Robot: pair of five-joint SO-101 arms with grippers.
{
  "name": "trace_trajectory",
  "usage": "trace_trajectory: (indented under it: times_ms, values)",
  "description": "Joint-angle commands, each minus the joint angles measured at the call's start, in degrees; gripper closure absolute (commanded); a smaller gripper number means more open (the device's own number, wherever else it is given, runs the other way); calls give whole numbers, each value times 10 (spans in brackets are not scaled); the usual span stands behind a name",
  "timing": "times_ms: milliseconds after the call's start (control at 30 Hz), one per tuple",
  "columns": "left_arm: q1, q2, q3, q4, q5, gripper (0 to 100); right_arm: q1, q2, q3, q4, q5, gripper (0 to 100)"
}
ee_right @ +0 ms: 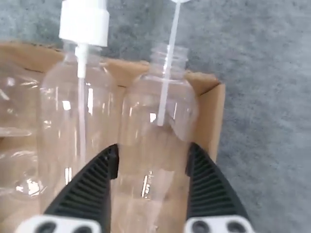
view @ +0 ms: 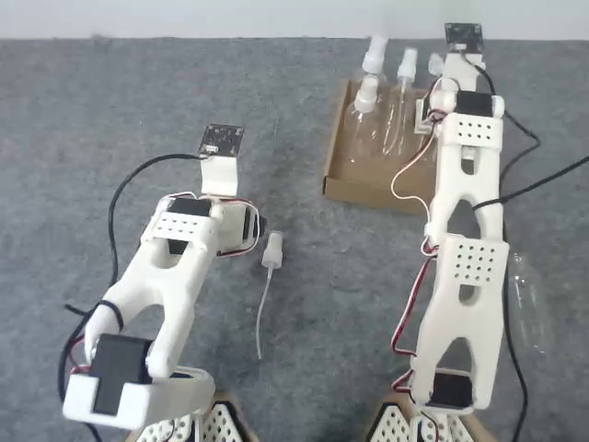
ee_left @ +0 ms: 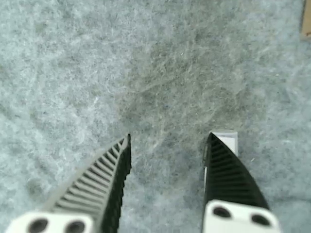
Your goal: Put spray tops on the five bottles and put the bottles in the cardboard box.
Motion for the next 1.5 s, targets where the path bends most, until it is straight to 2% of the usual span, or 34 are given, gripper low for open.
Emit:
trace_trajectory:
  times_ms: [0, 400, 567, 833, 1000, 1167, 1333, 1467]
  values:
    - [-3, -33, -5, -15, 5, 776, 18, -26, -89, 42, -6, 967]
    - [-3, -33, -5, -15, 5, 776, 24, -30, -237, 176, -1, 967]
    - [-3, -33, -5, -15, 5, 776, 44, -32, -288, 275, 57, 967]
    - [-3, -33, -5, -15, 5, 776, 138, -40, -229, 288, 129, 967]
    - [-3, -33, -5, -15, 5, 776, 189, -36, -135, 287, 195, 967]
    - [-2, -33, -6, -15, 5, 776, 202, -34, -28, 285, 273, 967]
    - [-2, -32, -4, -15, 5, 776, 202, -33, 25, 277, 293, 964]
    - [-2, -32, -2, -15, 5, 776, 200, -34, 32, 276, 290, 852]
